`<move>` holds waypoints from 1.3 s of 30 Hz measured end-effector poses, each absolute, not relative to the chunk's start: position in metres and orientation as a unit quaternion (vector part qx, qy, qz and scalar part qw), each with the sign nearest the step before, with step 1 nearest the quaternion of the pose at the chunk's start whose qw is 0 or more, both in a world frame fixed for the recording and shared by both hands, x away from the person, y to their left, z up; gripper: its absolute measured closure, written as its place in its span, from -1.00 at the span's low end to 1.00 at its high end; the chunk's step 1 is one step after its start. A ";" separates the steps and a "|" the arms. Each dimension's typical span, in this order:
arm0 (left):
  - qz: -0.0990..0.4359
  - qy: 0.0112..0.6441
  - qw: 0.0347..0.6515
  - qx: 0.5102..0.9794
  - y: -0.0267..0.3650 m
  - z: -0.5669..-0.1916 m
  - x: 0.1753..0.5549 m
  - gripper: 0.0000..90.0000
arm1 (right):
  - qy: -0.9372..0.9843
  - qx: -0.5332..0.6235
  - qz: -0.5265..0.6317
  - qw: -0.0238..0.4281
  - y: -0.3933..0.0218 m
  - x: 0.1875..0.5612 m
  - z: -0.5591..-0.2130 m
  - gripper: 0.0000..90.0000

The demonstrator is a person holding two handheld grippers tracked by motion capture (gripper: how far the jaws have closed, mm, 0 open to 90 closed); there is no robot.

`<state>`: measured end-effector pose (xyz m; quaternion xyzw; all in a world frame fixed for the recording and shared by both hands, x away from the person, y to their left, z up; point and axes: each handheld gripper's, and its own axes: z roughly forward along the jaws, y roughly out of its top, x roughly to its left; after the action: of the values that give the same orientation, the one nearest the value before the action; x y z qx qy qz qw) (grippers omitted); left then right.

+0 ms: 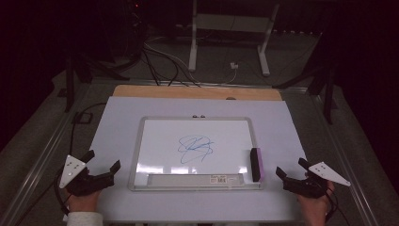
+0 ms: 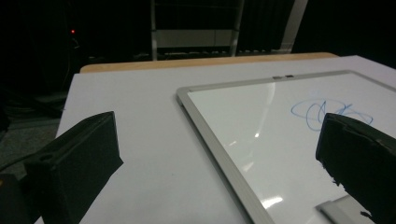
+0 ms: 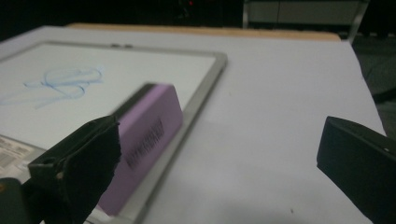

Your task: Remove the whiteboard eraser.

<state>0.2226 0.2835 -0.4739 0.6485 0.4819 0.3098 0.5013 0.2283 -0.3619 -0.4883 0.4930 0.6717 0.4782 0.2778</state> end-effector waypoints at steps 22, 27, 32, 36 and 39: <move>0.350 0.472 0.505 0.632 0.287 -0.463 0.213 -0.99 | 0.652 0.488 0.501 0.293 -0.361 0.227 -0.484 -0.99; 0.355 0.470 0.498 0.636 0.284 -0.465 0.214 -0.99 | 0.645 0.494 0.506 0.290 -0.359 0.229 -0.478 -0.99; 0.357 0.467 0.494 0.640 0.281 -0.467 0.214 -0.99 | 0.651 0.495 0.501 0.282 -0.354 0.233 -0.471 -0.99; 0.358 0.467 0.489 0.644 0.280 -0.469 0.215 -0.99 | 0.666 0.492 0.490 0.272 -0.348 0.239 -0.470 -0.99; 0.359 0.468 0.487 0.644 0.279 -0.471 0.215 -0.99 | 0.675 0.493 0.482 0.263 -0.343 0.245 -0.470 -0.99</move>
<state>0.2153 0.2794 -0.4705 0.6444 0.4676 0.3594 0.4868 0.2455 -0.3432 -0.4701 0.4931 0.6747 0.4822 0.2631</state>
